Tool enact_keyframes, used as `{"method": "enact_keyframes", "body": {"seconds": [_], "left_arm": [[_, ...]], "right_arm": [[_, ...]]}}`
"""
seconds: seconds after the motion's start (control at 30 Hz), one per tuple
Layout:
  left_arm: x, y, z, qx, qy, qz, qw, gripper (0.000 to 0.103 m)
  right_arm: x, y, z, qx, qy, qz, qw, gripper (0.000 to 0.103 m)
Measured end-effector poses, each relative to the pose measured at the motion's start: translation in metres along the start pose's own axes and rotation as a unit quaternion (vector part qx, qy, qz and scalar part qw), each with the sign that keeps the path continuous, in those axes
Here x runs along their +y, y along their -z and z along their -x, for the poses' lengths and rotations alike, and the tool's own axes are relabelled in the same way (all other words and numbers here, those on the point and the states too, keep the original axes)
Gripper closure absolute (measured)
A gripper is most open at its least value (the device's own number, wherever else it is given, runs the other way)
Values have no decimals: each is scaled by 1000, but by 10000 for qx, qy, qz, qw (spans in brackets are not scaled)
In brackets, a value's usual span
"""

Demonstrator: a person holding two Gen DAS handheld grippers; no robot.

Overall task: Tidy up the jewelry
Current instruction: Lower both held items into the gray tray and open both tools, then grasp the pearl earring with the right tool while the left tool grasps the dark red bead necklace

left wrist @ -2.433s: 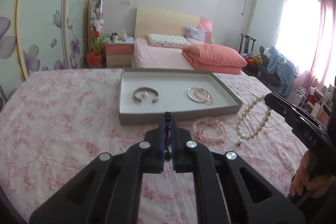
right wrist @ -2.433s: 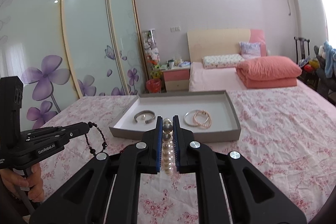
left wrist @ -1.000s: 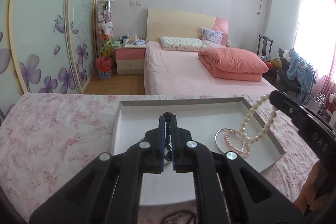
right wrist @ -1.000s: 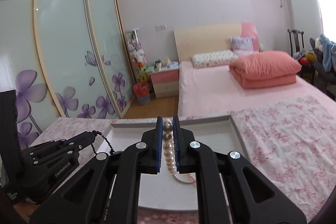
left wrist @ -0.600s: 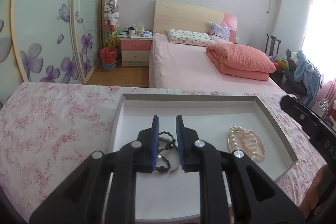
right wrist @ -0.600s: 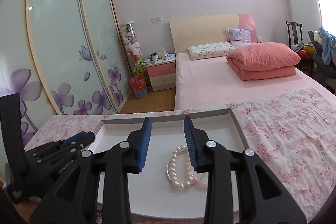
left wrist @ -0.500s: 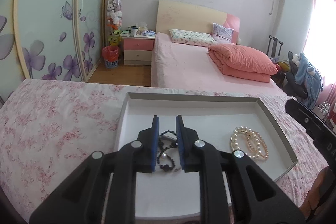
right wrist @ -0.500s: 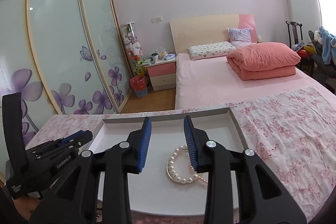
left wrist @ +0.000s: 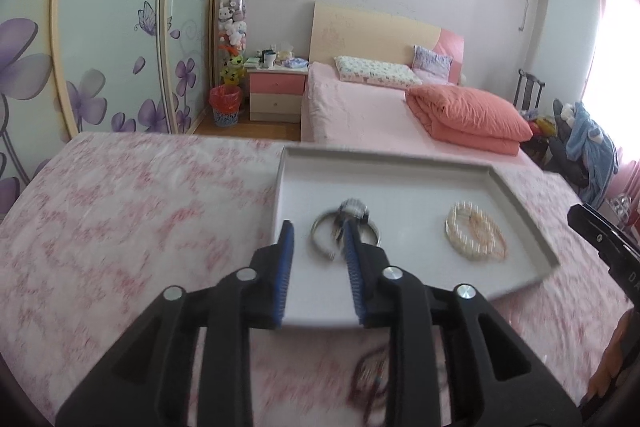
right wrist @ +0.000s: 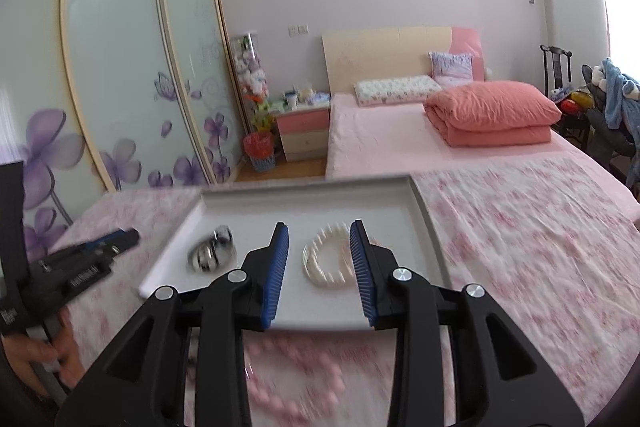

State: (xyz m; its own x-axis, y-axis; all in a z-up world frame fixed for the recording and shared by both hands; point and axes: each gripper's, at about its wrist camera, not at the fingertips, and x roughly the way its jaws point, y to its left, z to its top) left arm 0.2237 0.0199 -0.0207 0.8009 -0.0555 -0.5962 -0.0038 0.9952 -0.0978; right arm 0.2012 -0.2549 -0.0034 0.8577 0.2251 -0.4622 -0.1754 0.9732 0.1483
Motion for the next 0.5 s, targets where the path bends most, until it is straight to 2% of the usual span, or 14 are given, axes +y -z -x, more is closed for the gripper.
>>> {"method": "enact_keyframes", "body": {"seconds": [0.13,0.3,0.5], "left_arm": [[13,27,18,215,47,-162,9996,68],[21,54,28,558,193,-237,9980,61],[17,66,31,719,309,-341,9963,55]], "right_arm": [[-14,28,10,583,44,155,9982,69],[-17,69,10,1442,44,446,9885,69],[-9,88,9,1662,59,545,9846,72]]}}
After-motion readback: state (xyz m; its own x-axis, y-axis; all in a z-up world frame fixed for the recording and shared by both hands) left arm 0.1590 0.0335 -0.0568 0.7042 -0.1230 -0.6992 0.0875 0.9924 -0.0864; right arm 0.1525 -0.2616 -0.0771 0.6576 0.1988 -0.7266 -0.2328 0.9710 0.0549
